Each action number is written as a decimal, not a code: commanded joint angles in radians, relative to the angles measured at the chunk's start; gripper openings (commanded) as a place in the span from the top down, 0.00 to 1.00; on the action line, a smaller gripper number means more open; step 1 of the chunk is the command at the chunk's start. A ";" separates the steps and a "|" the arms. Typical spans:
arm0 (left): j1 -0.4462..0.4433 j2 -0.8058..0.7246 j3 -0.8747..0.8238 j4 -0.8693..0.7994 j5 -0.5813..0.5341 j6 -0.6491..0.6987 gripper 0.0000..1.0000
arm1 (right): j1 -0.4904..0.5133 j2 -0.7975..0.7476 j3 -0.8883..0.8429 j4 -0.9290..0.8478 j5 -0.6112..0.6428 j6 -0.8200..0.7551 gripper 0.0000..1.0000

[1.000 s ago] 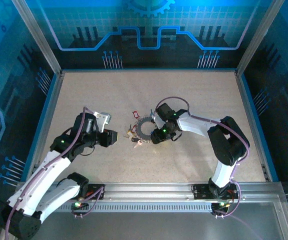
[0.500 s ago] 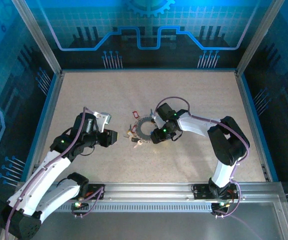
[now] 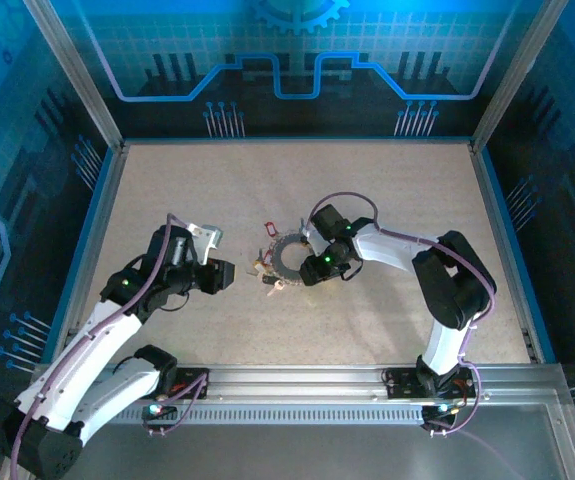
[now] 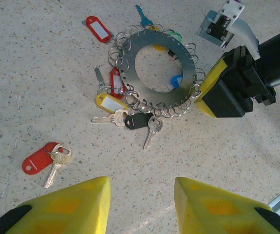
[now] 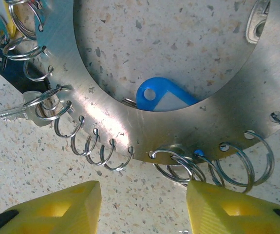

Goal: Put the keys on the keyring

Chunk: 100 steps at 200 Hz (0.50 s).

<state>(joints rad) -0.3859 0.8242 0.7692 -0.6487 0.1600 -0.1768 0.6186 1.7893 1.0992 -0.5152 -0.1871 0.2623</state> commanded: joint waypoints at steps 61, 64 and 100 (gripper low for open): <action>0.006 0.000 -0.017 0.008 0.028 0.004 0.60 | -0.013 0.062 0.059 -0.009 -0.015 0.005 0.49; 0.006 0.001 -0.018 0.008 0.028 0.005 0.60 | -0.013 0.063 0.060 -0.010 -0.014 0.006 0.49; 0.006 0.001 -0.018 0.011 0.029 0.003 0.60 | -0.013 0.063 0.063 -0.008 -0.009 0.008 0.48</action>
<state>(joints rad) -0.3859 0.8246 0.7689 -0.6483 0.1635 -0.1772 0.6186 1.8359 1.1412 -0.5144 -0.1879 0.2657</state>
